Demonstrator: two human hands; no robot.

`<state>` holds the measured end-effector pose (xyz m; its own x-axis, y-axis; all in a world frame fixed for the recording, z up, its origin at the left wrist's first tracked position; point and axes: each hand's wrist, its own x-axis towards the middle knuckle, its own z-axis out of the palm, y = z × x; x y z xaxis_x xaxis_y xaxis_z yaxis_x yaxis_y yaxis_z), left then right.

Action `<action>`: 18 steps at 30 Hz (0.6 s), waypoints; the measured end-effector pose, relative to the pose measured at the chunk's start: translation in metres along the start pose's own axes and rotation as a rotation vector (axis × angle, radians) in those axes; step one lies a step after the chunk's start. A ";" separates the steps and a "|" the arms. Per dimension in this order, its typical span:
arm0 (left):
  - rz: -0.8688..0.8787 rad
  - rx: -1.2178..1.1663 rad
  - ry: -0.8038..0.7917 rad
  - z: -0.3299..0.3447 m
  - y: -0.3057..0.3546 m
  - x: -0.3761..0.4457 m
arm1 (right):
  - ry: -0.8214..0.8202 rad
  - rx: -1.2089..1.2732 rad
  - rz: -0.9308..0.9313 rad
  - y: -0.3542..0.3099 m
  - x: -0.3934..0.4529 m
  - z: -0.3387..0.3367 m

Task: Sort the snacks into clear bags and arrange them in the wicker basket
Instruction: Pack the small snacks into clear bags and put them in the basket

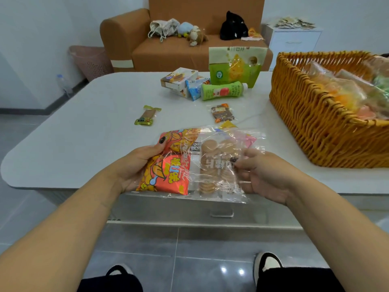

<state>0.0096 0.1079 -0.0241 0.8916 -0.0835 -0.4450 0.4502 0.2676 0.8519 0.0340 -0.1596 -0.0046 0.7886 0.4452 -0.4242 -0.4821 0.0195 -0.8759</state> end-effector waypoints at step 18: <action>0.003 0.113 -0.134 0.038 -0.001 -0.007 | -0.131 -0.133 -0.122 0.017 0.008 0.029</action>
<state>0.0042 0.0715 -0.0112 0.8879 -0.2118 -0.4084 0.4436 0.1591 0.8820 0.0207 -0.1298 -0.0161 0.7778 0.5591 -0.2870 -0.3245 -0.0339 -0.9453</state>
